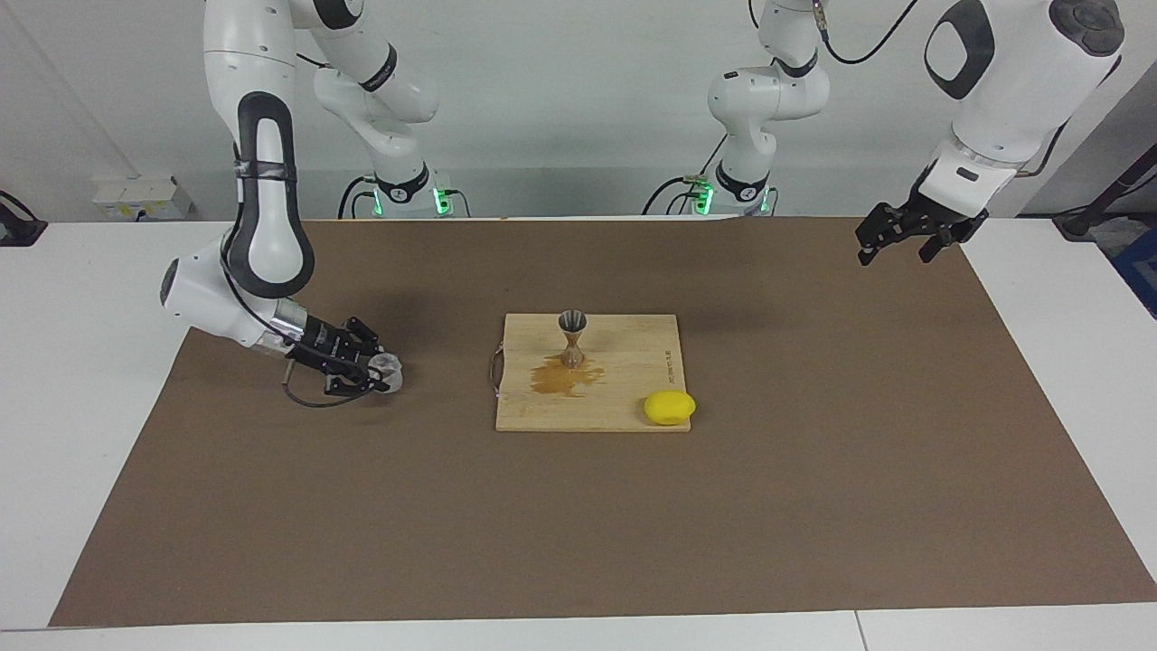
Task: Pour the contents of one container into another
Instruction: 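Carry the glass back and set it down beside the board, then open the right gripper to release the glass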
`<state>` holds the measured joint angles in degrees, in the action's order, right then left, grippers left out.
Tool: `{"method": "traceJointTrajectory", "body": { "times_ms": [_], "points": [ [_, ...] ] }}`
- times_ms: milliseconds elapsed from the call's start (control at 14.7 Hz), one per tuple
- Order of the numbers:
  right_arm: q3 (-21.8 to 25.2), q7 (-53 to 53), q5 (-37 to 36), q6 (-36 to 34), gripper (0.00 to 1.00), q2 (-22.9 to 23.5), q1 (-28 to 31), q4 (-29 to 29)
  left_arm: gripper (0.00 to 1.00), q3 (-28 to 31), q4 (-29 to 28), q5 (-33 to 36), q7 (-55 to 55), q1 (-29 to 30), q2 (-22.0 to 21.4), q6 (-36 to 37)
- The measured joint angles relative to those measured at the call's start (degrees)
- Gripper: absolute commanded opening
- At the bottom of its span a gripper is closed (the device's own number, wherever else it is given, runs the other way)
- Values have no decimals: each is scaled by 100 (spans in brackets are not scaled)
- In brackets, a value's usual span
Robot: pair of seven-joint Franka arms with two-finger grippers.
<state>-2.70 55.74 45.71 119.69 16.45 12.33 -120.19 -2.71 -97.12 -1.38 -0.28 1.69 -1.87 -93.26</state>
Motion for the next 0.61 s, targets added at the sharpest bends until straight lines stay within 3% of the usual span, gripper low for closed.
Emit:
{"method": "traceJointTrajectory", "body": {
  "times_ms": [68, 136, 614],
  "points": [
    [2, 0, 0, 15, 90, 0, 31, 3, 100, 0, 0, 0, 0, 0, 0, 0],
    [1, 0, 0, 39, 95, -1, 50, 10, 100, 0, 0, 0, 0, 0, 0, 0],
    [6, -82, -50, 72, 99, -254, 287, 89, 100, 0, 1, 0, 0, 0, 0, -1]
  ]
}}
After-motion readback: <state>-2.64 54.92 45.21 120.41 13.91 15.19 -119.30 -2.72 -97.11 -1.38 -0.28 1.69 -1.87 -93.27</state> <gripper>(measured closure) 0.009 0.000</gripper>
